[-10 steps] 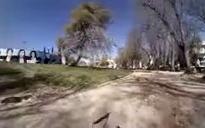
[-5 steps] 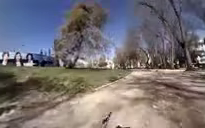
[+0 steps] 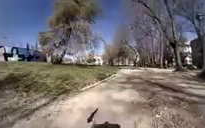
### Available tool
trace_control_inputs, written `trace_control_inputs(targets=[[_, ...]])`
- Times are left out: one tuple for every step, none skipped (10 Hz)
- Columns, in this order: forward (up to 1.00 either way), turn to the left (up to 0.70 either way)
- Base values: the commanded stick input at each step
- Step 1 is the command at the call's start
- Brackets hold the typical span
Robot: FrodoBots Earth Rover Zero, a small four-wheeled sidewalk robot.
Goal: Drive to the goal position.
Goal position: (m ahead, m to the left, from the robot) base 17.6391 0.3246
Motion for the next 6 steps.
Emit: trace_control_inputs(targets=[[1.00, -0.35], [1.00, -0.35], [1.00, -0.35], [1.00, -0.35], [1.00, -0.35], [1.00, -0.33]])
